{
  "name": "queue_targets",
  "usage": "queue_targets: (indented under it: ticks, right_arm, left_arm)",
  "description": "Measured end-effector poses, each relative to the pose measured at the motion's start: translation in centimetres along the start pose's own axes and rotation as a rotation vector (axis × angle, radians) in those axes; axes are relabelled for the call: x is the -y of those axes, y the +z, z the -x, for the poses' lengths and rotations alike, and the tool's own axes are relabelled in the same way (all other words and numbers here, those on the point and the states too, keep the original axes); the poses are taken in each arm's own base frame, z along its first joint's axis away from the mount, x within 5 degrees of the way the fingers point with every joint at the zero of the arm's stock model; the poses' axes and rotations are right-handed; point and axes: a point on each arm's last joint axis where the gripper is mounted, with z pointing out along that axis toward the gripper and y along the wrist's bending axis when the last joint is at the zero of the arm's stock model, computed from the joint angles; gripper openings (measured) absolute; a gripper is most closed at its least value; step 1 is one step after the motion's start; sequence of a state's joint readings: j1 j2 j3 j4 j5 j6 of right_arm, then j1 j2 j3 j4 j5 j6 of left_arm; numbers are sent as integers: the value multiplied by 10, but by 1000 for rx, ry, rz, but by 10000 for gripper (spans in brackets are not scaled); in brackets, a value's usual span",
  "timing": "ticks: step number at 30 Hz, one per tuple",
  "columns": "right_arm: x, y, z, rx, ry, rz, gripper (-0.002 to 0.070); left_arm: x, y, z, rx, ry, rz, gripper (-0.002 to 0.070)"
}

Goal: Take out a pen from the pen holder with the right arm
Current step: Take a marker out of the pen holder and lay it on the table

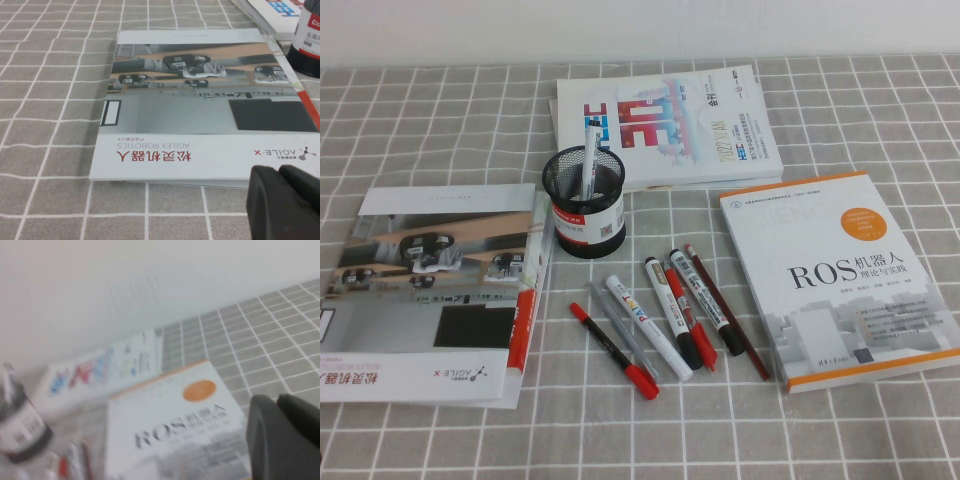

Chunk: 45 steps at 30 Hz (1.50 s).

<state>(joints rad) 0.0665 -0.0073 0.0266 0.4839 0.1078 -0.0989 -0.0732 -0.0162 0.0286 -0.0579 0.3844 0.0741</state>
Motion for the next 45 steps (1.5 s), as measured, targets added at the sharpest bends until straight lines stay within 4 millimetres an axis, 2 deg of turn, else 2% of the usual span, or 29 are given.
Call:
queue_targets:
  ticks: [4, 16, 20, 24, 29, 33, 40, 45]
  right_arm:
    - [-1, 0, 2, 23, 141, 11, -12]
    - [-5, -1, 3, -6, 290, 42, -13]
    - [-21, -3, 25, -59, 284, 98, -13]
    - [-40, 3, 47, -231, 219, 128, -12]
    - [-52, 24, 63, -509, 115, 100, -13]
    - [-53, 45, 71, -639, 32, 62, -13]
    - [-59, 85, 77, -694, -5, 118, -12]
    - [-81, 119, 74, -714, -42, 222, -13]
  left_arm:
    - [0, 0, 0, 0, 0, 0, -3]
    - [0, 0, 0, 0, 0, 0, -3]
    - [0, 0, 0, 0, 0, 0, -3]
    - [0, 0, 0, 0, 0, 0, -3]
    - [0, 0, 0, 0, 0, 0, -3]
    - [0, 0, 0, 0, 0, 0, -3]
    - [0, 0, 0, 0, 0, 0, -3]
    - [0, 0, 0, 0, 0, 0, -3]
